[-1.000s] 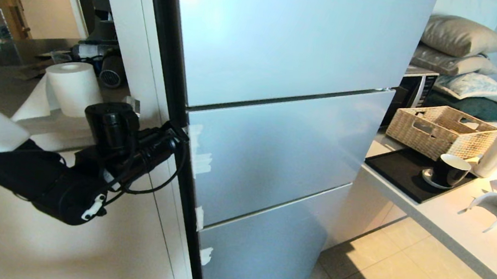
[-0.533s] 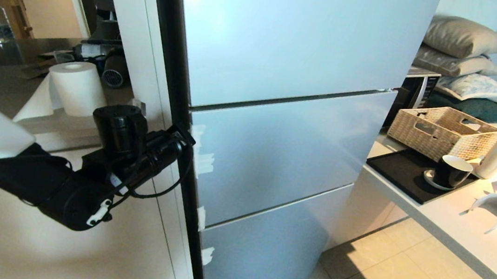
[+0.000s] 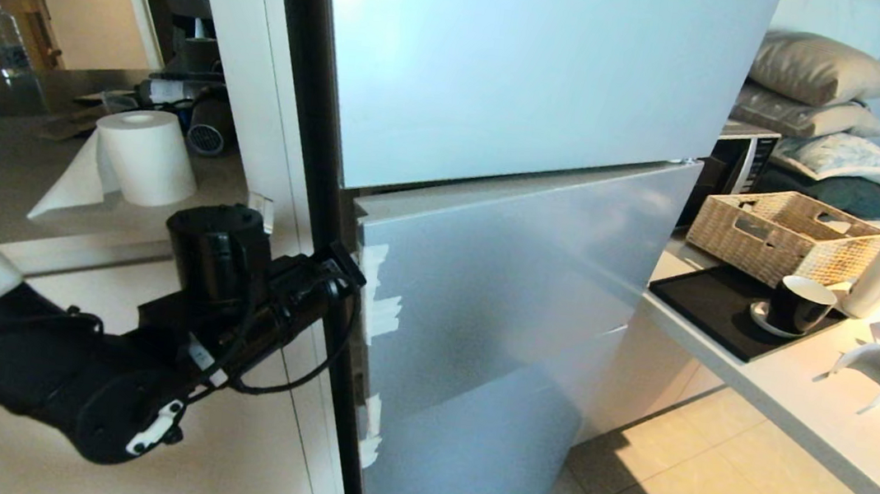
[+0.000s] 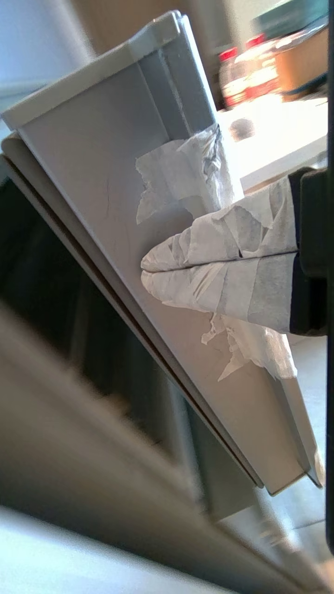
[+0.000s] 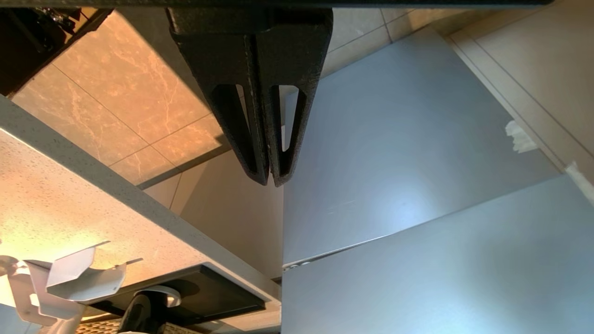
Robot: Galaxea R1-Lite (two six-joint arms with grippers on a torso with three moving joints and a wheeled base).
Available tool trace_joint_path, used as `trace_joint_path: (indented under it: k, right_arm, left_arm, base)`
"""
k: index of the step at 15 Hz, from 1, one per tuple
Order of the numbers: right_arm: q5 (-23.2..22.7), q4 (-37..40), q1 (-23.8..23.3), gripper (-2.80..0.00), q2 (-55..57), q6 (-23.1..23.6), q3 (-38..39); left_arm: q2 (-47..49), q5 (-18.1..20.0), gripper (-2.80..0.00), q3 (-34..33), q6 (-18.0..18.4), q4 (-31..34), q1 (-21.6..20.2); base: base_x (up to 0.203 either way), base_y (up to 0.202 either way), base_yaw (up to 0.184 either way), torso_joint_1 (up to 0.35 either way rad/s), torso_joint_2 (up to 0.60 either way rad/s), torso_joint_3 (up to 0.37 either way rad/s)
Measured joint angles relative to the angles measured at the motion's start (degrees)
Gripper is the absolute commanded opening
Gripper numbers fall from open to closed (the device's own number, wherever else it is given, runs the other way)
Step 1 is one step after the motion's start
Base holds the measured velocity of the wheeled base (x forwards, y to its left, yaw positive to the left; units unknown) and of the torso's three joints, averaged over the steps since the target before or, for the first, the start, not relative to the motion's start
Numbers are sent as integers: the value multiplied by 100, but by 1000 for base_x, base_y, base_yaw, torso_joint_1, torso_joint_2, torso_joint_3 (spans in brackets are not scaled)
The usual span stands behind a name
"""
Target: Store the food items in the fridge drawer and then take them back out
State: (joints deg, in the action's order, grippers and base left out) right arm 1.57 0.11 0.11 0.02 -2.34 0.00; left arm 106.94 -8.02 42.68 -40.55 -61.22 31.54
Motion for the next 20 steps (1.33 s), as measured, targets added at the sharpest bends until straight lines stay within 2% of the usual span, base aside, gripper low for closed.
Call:
trace_joint_path:
  k: [3, 6, 8, 13, 15, 18, 20]
  right_arm:
    - [-1, 0, 2, -280, 0, -2, 0]
    - [-1, -1, 0, -280, 0, 2, 0]
    - [-1, 0, 6, -280, 0, -4, 0]
    - [0, -3, 0, -280, 0, -2, 0]
    - [0, -1, 0, -280, 0, 0, 0]
    - [-1, -1, -1, -280, 0, 0, 0]
    - [0, -1, 2, -280, 0, -2, 0]
  left_arm:
    - [-348, 12, -280, -452, -5, -7, 379]
    - [-733, 88, -280, -893, -2, -57, 1077]
    - [-1090, 64, -280, -1364, 4, -55, 1399]
    - [-2205, -256, -280, -2092, 87, 47, 1556]
    - [-2755, -496, -280, -2218, 461, 322, 1496]
    - [-3816, -946, -280, -2176, 1492, 1077, 1346]
    - [-4659, -1113, -280, -2042, 2130, 1823, 1096]
  base:
    - [0, 0, 0, 0, 0, 0]
    - [0, 0, 0, 0, 0, 0]
    - [0, 0, 0, 0, 0, 0]
    - [0, 0, 0, 0, 0, 0]
    - [0, 0, 0, 0, 0, 0]
    - [0, 0, 0, 0, 0, 0]
    - [0, 0, 0, 0, 0, 0]
